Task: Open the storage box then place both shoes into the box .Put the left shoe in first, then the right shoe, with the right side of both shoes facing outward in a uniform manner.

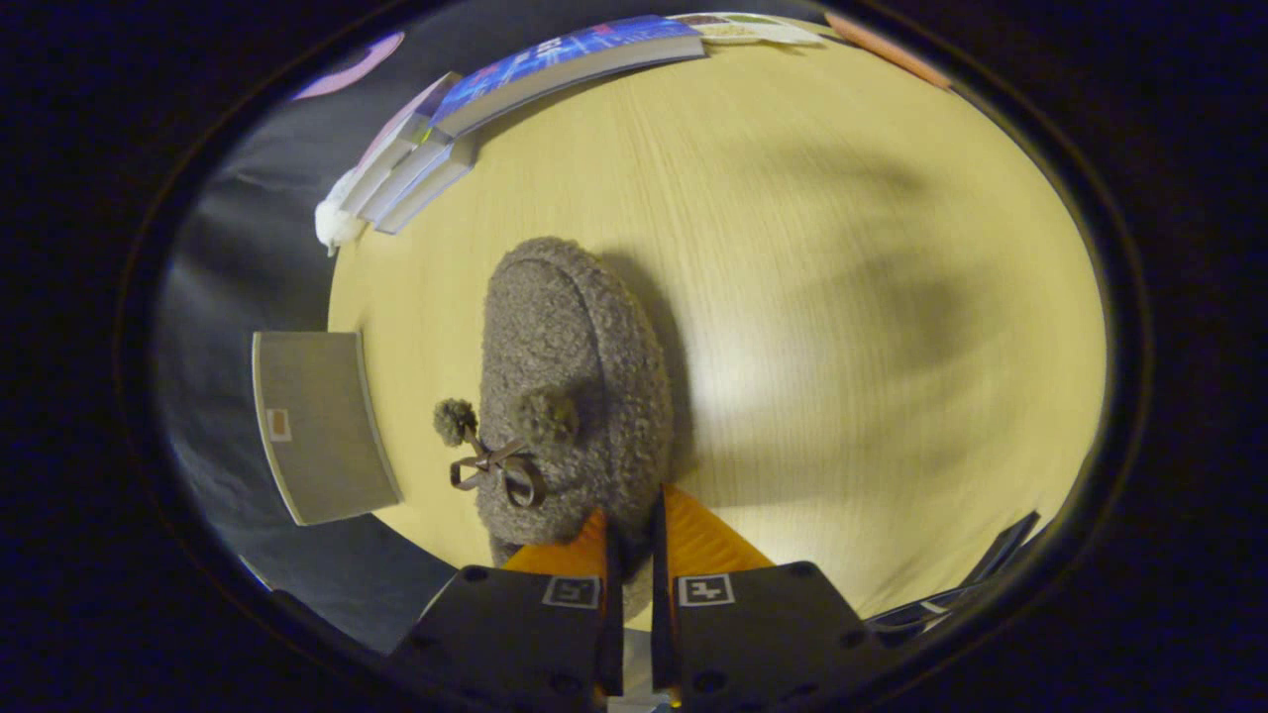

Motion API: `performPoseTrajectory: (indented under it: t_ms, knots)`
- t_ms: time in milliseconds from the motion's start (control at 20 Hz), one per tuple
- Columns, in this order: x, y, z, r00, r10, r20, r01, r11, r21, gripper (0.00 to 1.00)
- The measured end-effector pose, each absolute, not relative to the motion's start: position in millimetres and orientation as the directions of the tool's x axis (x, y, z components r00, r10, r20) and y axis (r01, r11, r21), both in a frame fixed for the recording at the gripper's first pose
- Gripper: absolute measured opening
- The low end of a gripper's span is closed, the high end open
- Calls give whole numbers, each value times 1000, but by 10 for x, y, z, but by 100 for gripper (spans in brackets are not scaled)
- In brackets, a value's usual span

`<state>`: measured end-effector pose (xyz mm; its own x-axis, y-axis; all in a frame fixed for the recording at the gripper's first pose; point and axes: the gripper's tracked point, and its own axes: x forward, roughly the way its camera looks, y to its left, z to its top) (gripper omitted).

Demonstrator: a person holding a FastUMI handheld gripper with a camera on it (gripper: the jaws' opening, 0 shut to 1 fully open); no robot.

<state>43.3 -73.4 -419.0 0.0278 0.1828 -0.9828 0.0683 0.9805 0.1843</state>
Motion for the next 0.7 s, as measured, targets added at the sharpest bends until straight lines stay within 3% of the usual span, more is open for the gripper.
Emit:
performPoseTrajectory:
  t_ms: [250, 350, 700]
  knots:
    - [444, -788, -4101, 75, 246, -966, 91, 963, 253, 15]
    - [454, -789, -4117, 95, 265, -959, 150, 949, 277, 4]
    - [342, -718, -3993, 112, 385, -916, 284, 871, 400, 4]
